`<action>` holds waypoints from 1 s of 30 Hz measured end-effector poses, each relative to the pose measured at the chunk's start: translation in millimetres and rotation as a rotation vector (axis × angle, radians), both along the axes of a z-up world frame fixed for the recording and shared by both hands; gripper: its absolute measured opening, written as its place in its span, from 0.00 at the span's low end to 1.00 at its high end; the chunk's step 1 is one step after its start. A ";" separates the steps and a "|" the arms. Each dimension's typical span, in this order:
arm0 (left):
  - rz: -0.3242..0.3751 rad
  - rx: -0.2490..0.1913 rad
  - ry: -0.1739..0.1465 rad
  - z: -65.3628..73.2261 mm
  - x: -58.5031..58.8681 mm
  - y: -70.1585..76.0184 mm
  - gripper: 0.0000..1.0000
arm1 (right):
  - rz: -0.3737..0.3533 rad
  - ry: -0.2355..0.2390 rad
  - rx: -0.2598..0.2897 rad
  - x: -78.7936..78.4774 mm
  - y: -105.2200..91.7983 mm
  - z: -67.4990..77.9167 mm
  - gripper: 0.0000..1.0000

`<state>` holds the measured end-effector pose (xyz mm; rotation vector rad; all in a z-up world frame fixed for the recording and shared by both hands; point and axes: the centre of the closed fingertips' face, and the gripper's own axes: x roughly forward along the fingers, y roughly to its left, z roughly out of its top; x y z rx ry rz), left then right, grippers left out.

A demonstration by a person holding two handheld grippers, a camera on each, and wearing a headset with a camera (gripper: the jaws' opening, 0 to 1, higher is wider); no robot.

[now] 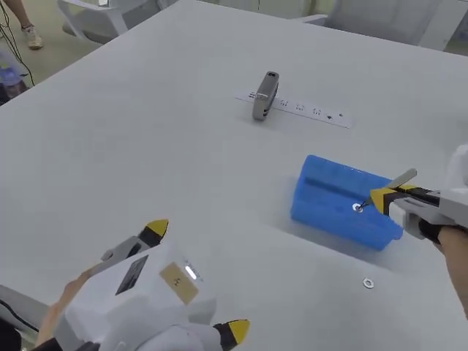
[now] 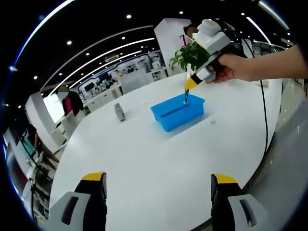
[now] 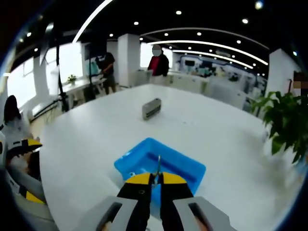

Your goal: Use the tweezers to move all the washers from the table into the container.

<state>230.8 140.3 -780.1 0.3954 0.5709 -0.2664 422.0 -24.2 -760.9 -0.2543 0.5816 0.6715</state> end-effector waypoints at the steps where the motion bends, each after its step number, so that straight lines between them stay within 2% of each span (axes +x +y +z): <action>1: 0.000 -0.001 0.001 0.0 0.0 -0.2 0.92 | 0.001 -0.002 -0.001 1.5 -0.1 -2.1 0.02; 6: -0.002 0.001 0.006 -1.0 -0.4 -0.6 0.92 | 0.002 0.024 -0.040 9.3 -5.2 -22.2 0.02; 9: 0.001 0.004 0.009 -1.9 -0.4 0.5 0.91 | 0.002 0.050 -0.044 11.6 -3.4 -32.5 0.02; 14: 0.002 0.007 0.014 -2.7 -0.8 0.7 0.91 | 0.010 0.070 -0.058 7.9 1.4 -42.7 0.02; 17: 0.003 0.007 0.014 -2.8 -0.8 0.9 0.91 | 0.026 0.078 -0.087 8.7 4.4 -51.6 0.02; 23: 0.007 0.014 0.017 -3.5 -1.0 2.1 0.91 | 0.040 0.087 -0.108 9.3 5.9 -55.5 0.02; 30: 0.009 0.020 0.014 -3.3 -1.0 2.9 0.90 | 0.031 0.110 -0.095 10.5 5.5 -54.5 0.02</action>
